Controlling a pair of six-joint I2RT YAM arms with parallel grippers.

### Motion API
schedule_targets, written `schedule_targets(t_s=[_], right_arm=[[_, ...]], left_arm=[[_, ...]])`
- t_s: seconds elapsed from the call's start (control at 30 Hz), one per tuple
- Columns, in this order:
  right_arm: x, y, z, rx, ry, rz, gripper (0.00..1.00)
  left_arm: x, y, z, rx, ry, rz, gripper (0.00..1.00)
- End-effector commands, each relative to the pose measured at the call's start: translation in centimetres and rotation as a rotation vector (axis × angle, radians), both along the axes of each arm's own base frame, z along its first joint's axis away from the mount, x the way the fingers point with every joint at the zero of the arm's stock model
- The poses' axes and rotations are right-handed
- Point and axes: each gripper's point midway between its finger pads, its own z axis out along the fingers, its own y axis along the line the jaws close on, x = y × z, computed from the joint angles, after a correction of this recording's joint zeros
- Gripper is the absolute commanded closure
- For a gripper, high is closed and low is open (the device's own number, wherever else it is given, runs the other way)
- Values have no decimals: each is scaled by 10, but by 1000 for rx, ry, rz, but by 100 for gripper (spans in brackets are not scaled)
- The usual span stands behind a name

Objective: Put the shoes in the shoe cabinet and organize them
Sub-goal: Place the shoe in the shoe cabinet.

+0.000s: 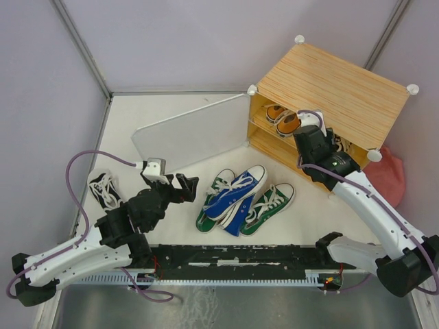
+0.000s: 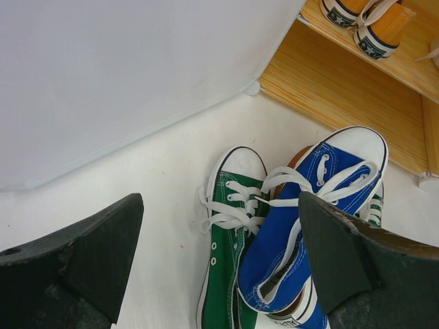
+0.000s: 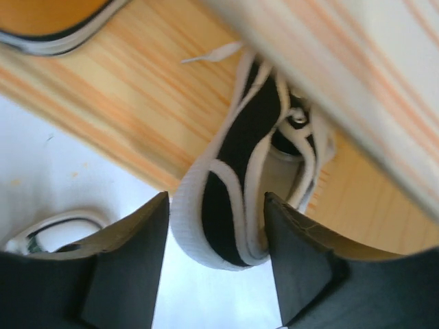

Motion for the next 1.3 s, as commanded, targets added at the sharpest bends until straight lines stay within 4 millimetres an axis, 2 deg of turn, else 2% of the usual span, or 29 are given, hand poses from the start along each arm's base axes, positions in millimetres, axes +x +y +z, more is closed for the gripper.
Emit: schedule_targets(t_s=[0.0,0.17,0.3,0.37,0.43,0.63,0.77,0.87,1.13,1.27], right_arm=[[-5,42,10,175,-20,159,33],[-8,82,15,314,-52,284,26],[-7,105,21,295,-39,351,24],[-7,108,25,262,-45,358,22],[-5,98,25,215,-60,312,18],[-8,45,26,10,-114,109,7],[-9,19,33,-31,-136,28,8],[-8,17,34,-3,-135,39,9],[-14,41,23,84,-50,171,14],[-19,16,23,-17,-60,75,12]], left_arm=[[4,3,10,-53,-13,43,1],[3,4,14,-57,-19,39,1],[3,2,20,-55,-33,25,1],[3,2,21,-53,-33,24,1],[2,2,20,-56,-28,26,1],[1,5,18,-68,-24,27,1],[0,7,20,-75,-30,33,1],[0,8,19,-78,-30,34,1],[0,11,19,-80,-35,46,1],[0,10,18,-79,-32,45,1]])
